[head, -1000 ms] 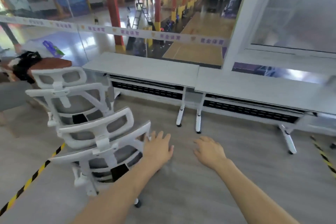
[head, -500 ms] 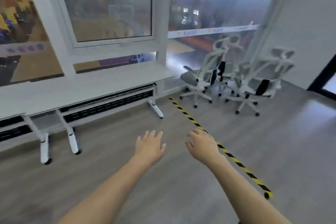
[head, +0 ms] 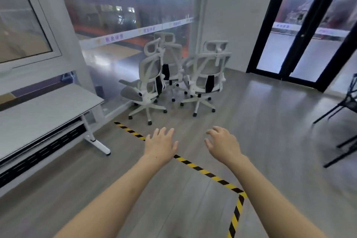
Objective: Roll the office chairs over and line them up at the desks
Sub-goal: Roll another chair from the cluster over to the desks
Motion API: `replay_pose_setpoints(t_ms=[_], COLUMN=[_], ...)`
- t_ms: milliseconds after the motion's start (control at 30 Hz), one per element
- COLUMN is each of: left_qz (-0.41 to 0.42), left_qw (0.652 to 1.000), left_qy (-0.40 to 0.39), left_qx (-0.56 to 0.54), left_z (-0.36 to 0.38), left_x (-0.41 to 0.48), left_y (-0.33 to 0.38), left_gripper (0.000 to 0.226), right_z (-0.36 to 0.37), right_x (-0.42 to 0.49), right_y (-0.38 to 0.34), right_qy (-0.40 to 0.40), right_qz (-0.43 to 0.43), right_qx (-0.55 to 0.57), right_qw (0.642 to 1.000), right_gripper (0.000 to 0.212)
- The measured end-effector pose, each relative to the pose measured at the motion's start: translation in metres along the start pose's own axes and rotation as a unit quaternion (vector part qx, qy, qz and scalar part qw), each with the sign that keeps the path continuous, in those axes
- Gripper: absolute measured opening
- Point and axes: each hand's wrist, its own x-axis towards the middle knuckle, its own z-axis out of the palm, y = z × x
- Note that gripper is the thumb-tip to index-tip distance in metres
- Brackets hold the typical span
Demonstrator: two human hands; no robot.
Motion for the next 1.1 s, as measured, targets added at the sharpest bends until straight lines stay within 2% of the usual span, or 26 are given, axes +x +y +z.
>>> replay_pose_setpoints(t_ms=[333,600,800,1100], left_qz=[0.093,0.130,0.102,0.054], left_qw=[0.995,0.991,0.993,0.998], left_qy=[-0.025,-0.013,0.033,0.023], left_qx=[-0.008,0.031,0.040,0.017], left_z=[-0.006,0.012,-0.012,0.000], left_x=[0.292,0.498,0.663,0.855], left_y=[0.086,0.151,0.193,0.242], left_gripper=[0.061,0.058,0.053,0.055], right_z=[-0.020,0.000,-0.012,-0.016], right_x=[0.209,0.385,0.547,0.760], right_y=[0.143,0.256,0.343,0.424], right_qy=[0.011,0.018,0.024,0.021], right_qz=[0.097,0.107,0.078,0.025], right_qx=[-0.011,0.009,0.011,0.009], right_qw=[0.995,0.994,0.997,0.999], right_gripper=[0.042,0.041,0.043,0.041])
